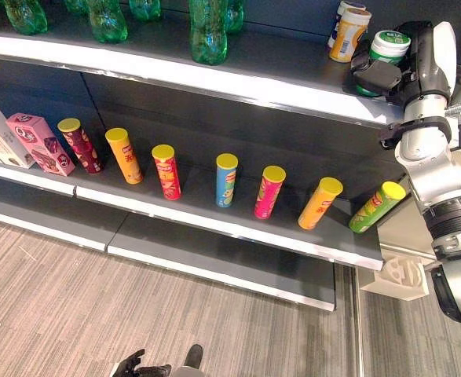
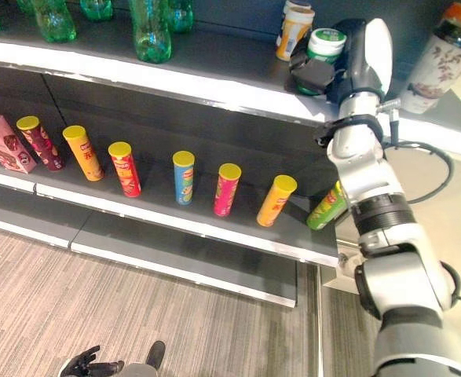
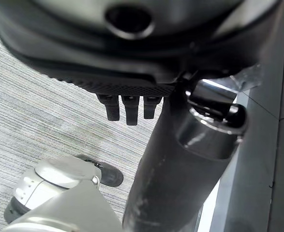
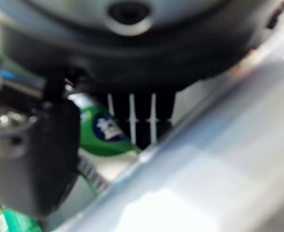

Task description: Put the goods on the table back onto the shelves and tidy them up.

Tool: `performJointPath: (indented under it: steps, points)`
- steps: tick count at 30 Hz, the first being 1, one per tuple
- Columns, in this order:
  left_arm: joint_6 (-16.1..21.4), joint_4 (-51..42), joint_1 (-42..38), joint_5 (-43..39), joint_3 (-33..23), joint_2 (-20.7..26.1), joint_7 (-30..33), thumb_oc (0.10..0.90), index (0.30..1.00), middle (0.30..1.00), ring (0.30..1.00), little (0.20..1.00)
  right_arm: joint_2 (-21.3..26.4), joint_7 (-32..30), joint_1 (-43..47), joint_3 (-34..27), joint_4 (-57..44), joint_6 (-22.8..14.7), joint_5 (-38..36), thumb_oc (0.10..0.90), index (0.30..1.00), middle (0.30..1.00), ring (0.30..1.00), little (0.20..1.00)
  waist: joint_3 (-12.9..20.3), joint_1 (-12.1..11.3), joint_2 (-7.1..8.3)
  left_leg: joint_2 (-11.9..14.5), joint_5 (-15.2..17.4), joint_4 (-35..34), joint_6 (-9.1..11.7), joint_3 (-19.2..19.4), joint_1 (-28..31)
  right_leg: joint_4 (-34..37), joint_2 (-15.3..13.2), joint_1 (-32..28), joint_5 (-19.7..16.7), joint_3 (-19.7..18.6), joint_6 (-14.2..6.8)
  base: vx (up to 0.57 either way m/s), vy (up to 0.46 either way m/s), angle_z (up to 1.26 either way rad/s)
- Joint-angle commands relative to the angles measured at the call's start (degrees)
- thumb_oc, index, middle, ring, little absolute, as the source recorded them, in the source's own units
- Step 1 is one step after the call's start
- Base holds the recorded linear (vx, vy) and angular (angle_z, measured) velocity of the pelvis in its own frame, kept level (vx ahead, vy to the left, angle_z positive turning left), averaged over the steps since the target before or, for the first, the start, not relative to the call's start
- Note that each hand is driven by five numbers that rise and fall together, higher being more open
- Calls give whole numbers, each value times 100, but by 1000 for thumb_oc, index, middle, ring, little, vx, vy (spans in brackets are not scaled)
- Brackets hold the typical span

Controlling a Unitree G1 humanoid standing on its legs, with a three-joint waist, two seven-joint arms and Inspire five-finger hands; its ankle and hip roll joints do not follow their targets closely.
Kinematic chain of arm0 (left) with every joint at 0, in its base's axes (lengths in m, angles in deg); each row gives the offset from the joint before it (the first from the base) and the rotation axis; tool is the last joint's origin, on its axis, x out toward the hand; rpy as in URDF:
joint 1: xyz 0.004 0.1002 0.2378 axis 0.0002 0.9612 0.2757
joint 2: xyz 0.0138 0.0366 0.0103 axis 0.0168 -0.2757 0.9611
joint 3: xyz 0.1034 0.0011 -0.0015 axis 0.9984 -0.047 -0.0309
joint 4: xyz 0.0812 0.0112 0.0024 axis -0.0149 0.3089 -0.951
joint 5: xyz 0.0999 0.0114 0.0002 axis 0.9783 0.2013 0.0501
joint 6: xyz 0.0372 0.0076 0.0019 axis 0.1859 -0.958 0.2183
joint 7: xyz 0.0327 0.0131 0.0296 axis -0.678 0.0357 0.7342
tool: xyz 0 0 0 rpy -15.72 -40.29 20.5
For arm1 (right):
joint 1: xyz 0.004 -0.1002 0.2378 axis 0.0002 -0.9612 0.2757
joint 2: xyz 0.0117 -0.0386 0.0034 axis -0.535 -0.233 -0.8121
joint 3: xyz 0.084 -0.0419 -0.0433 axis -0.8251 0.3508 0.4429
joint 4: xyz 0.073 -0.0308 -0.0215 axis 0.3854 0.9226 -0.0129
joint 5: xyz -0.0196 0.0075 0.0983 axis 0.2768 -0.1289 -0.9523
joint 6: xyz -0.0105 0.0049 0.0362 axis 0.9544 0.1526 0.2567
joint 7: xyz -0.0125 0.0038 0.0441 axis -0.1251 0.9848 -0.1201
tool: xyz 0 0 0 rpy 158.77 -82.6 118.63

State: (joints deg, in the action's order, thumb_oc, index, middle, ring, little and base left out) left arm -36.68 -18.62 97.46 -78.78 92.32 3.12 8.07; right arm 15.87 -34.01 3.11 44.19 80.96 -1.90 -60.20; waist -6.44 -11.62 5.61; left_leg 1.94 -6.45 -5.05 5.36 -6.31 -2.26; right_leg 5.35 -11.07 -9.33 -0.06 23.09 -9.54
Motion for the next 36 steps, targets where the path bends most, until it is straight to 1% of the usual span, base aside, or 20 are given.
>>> performJointPath:
  steps: [1,3,4,5,11,16,17,18,22,23,26,27,29,32,36]
  points:
    - [259,179,-233,-34,142,207,142,800,900,900,900,900,505,-260,966,269,-164,-193,196,400,300,300,300,300,384,-77,59,45,896,25,9,205,420,-257,-258,281,-6,-203,-275,0,0,0]
    - [243,289,-253,-10,106,225,140,800,900,900,900,900,456,-217,933,265,-157,-213,146,400,300,300,300,300,384,-57,64,42,909,23,9,229,447,-244,-256,256,-1,-219,-271,-9,-6,-3]
    - [240,317,-257,-6,87,228,143,800,900,900,900,900,448,-208,926,263,-156,-217,130,759,839,839,839,839,385,-58,67,43,911,23,10,232,453,-237,-254,250,-1,-216,-273,-7,-2,-4]
    - [231,345,-266,11,80,234,140,800,900,900,900,900,431,-202,920,262,-150,-226,89,800,900,900,900,900,391,-55,69,41,914,27,10,240,460,-234,-254,240,0,-216,-272,-3,-1,-4]
    - [207,437,-277,2,30,257,121,800,900,900,900,900,337,-149,884,227,-147,-261,-104,800,900,900,900,900,407,-35,83,54,920,16,14,257,490,-206,-254,227,-24,-227,-278,-1,0,-2]
    - [197,485,-274,-2,-9,242,124,800,900,900,900,900,167,-105,811,141,-186,-306,-363,800,900,900,900,900,399,-27,94,61,924,11,12,297,495,-210,-256,235,-33,-227,-281,-9,4,-2]
    - [188,541,-285,-12,-29,242,126,800,900,900,900,900,83,-72,795,99,-188,-348,-538,800,900,900,900,900,396,-26,108,64,926,15,10,307,496,-212,-261,236,-37,-233,-280,0,0,0]
    - [189,543,-287,-12,-30,243,126,800,900,900,900,900,83,-71,796,100,-187,-349,-539,800,900,900,900,900,396,-26,108,64,926,14,10,307,496,-212,-261,236,-37,-234,-280,0,0,0]
    - [184,614,-313,-43,-94,234,137,800,900,900,900,900,-144,104,618,0,-342,-528,-1235,800,900,900,900,900,393,-33,141,66,927,9,12,334,511,-200,-264,237,-52,-236,-283,0,0,0]
    - [184,614,-313,-43,-94,234,137,800,900,900,900,900,-144,104,618,-1,-343,-528,-1235,800,900,900,900,900,393,-33,141,66,927,9,12,334,511,-199,-264,237,-52,-236,-283,0,0,0]
    - [153,778,-333,-41,-137,196,124,800,900,900,900,900,-273,242,503,-51,-459,-638,-1691,800,900,900,900,900,393,-33,179,72,923,9,20,360,517,-201,-265,236,-61,-240,-284,0,0,0]
    - [154,780,-334,-41,-137,196,123,800,900,900,900,900,-273,242,503,-52,-459,-638,-1692,800,900,900,900,900,393,-34,180,72,923,9,20,361,516,-201,-266,237,-61,-241,-284,0,0,0]
    - [150,832,-349,-51,-157,174,135,800,900,900,900,900,-339,289,455,-72,-484,-688,-1962,800,900,900,900,900,391,-27,210,75,924,9,29,390,522,-196,-267,250,-69,-247,-285,0,0,0]
    - [135,860,-361,-62,-173,158,155,800,900,900,900,900,-382,337,472,-77,-485,-713,-2152,800,900,900,900,900,398,-27,230,75,926,5,33,401,521,-185,-269,257,-79,-251,-284,0,0,0]
    - [135,848,-367,-117,-184,150,170,800,900,900,900,900,-439,361,533,-32,-441,-719,-2282,800,900,900,900,900,403,-37,247,75,925,5,36,417,518,-184,-275,259,-92,-253,-283,0,0,0]
